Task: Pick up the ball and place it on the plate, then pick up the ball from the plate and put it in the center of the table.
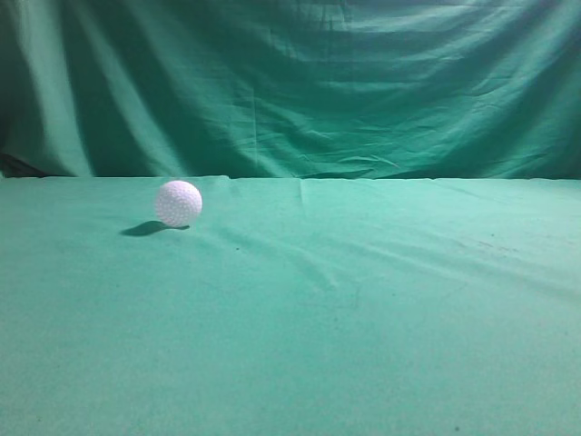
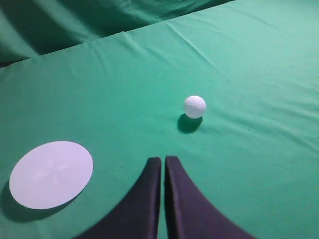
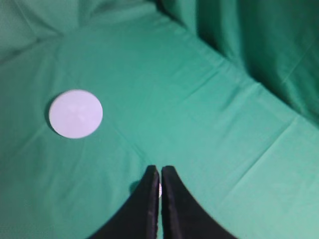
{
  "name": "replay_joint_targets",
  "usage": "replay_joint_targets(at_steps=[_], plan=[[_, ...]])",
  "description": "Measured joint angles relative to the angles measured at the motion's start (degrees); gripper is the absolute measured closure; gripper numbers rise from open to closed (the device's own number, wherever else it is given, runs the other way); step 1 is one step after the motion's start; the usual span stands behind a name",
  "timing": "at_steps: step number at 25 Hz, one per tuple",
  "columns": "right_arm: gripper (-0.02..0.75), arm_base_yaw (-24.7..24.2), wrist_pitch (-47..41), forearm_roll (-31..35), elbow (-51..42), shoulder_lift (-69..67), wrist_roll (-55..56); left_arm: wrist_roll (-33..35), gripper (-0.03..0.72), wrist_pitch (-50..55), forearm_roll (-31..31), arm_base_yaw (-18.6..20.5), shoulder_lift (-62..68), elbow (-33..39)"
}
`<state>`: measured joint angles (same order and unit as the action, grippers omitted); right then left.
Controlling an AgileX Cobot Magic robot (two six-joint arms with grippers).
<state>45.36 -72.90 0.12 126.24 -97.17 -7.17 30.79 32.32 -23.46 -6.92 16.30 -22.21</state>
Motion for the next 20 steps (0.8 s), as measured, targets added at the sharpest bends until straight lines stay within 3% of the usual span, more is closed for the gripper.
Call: replay_joint_targets(at_steps=[5,15,20], plan=[[0.738,0.0,0.0,-0.1,-8.7,11.4,1.3,0.0,0.688,0.0,0.0,0.0,0.0,0.0],[0.738,0.0,0.2,0.0,-36.7,30.7,2.1,0.0,0.688,0.0,0.1,0.0,0.0,0.0],[0.738,0.0,11.8,2.3,-54.4,41.4,2.4,0.0,0.688,0.0,0.1,0.0,0.0,0.0]])
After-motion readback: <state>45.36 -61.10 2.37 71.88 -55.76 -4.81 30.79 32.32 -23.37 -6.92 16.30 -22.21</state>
